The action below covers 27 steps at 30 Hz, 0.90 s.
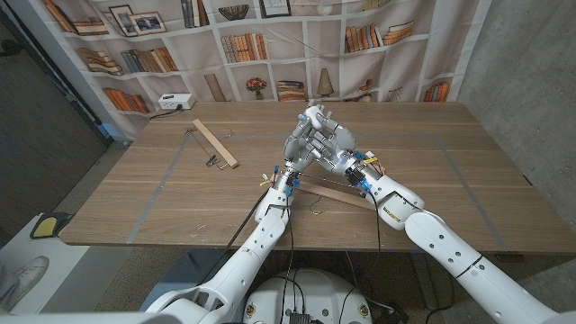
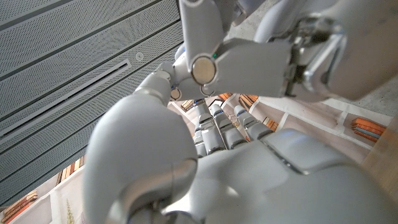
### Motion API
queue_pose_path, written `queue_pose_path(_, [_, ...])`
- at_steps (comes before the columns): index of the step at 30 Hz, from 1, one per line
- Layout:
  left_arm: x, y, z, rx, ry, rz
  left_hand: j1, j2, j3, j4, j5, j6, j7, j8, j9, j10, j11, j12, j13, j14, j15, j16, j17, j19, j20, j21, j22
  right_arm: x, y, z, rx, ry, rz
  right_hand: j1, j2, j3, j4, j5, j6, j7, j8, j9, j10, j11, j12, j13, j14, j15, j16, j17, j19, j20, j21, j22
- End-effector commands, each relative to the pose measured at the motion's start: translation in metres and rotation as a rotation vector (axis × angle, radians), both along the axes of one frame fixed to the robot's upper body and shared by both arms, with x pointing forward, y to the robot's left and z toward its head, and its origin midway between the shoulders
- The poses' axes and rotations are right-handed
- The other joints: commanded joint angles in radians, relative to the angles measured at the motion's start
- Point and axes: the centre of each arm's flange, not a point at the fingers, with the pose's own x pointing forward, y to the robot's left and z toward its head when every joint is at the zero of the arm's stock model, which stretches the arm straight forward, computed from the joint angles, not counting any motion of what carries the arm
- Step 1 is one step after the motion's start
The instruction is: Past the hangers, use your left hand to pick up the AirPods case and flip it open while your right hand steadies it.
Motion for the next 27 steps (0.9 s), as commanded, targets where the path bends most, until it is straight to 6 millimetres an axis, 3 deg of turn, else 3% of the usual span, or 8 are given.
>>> queue_pose_path(1, [0.0034,-0.001,-0.0002,0.007,-0.006,-0.005,-0.006,0.004,0.008,0.005,0.005,0.001,-0.004,0.0,0.003,0.134,-0.13,0.003,0.22,-0.005,-0.005,0.002,0.003,-0.001,-0.002,0.001,0.003,0.0054,-0.0003,0.0003,0.001,-0.008,0.014,0.041,0.04,0.046,0.02,0.006,0.159,-0.056,-0.005,0.007,-0.009,-0.002,0.005,0.009,-0.008,0.0,-0.004,-0.001,-0.013,-0.042,0.018,0.005])
queue_pose_path(5, [0.005,-0.002,-0.0002,0.011,-0.014,-0.021,-0.035,-0.019,-0.005,0.011,0.001,-0.014,-0.033,-0.004,0.002,0.115,-0.129,-0.015,0.209,-0.023,0.004,-0.004,0.001,-0.006,-0.003,0.0,0.004,0.0072,-0.0006,0.0004,0.0,-0.008,0.011,0.052,0.038,0.061,0.025,0.003,0.172,-0.043,-0.008,0.01,-0.02,-0.003,-0.002,0.007,-0.01,0.0,-0.005,-0.002,-0.022,-0.042,0.027,-0.002])
queue_pose_path(15, [0.0068,-0.0032,0.0011,0.013,-0.025,-0.019,-0.062,-0.03,-0.013,0.02,-0.005,-0.018,-0.038,-0.005,0.002,0.111,-0.128,-0.025,0.202,-0.026,0.007,-0.003,0.002,-0.013,-0.003,-0.002,0.004,0.0093,-0.0027,0.0016,-0.004,-0.021,0.013,0.062,0.039,0.074,0.032,0.001,0.18,-0.024,-0.012,0.014,-0.02,-0.003,-0.002,0.01,-0.012,0.001,-0.007,-0.002,-0.032,-0.042,0.042,-0.009])
queue_pose_path(17, [0.0069,-0.0035,0.0013,0.016,-0.035,-0.014,-0.096,-0.044,-0.025,0.029,-0.015,-0.022,-0.048,-0.005,0.001,0.088,-0.126,-0.041,0.195,-0.047,0.019,-0.007,0.004,-0.017,-0.007,-0.001,0.004,0.0092,-0.0035,0.0021,-0.003,-0.024,0.013,0.062,0.038,0.075,0.033,0.0,0.181,-0.023,-0.012,0.014,-0.018,-0.003,-0.002,0.01,-0.012,0.001,-0.007,-0.002,-0.031,-0.042,0.045,-0.008])
queue_pose_path(18, [0.0066,-0.0036,0.0013,0.012,-0.039,-0.012,-0.126,-0.055,-0.036,0.037,-0.025,-0.043,-0.066,-0.012,0.001,0.072,-0.125,-0.052,0.19,-0.054,0.02,-0.005,0.006,-0.018,-0.012,0.0,0.005,0.0091,-0.0039,0.0024,-0.005,-0.027,0.014,0.063,0.038,0.075,0.033,0.0,0.18,-0.023,-0.013,0.015,-0.018,-0.003,-0.003,0.009,-0.012,0.001,-0.007,-0.002,-0.029,-0.042,0.05,-0.004])
queue_pose_path(23, [0.0054,-0.0039,0.0013,0.006,-0.06,0.005,-0.237,-0.098,-0.073,0.056,-0.067,-0.119,-0.1,-0.02,0.0,-0.02,-0.117,-0.096,0.162,-0.113,0.049,-0.005,0.008,-0.038,0.002,0.0,0.007,0.0084,-0.0063,0.0019,-0.003,-0.026,0.012,0.065,0.038,0.079,0.035,0.0,0.189,-0.018,-0.012,0.016,-0.019,-0.003,-0.007,0.004,-0.012,0.001,-0.007,-0.002,-0.034,-0.042,0.059,-0.003])
queue_pose_path(27, [0.005,-0.0043,0.0021,0.011,-0.08,0.008,-0.291,-0.118,-0.094,0.067,-0.083,-0.132,-0.103,-0.014,-0.001,-0.071,-0.113,-0.104,0.149,-0.147,0.073,-0.008,0.008,-0.054,0.016,-0.002,0.008,0.0085,-0.0078,0.0008,-0.004,-0.022,0.013,0.068,0.037,0.082,0.037,0.001,0.193,-0.018,-0.014,0.016,-0.012,-0.003,-0.009,-0.002,-0.009,0.001,-0.007,-0.003,-0.035,-0.042,0.064,-0.013])
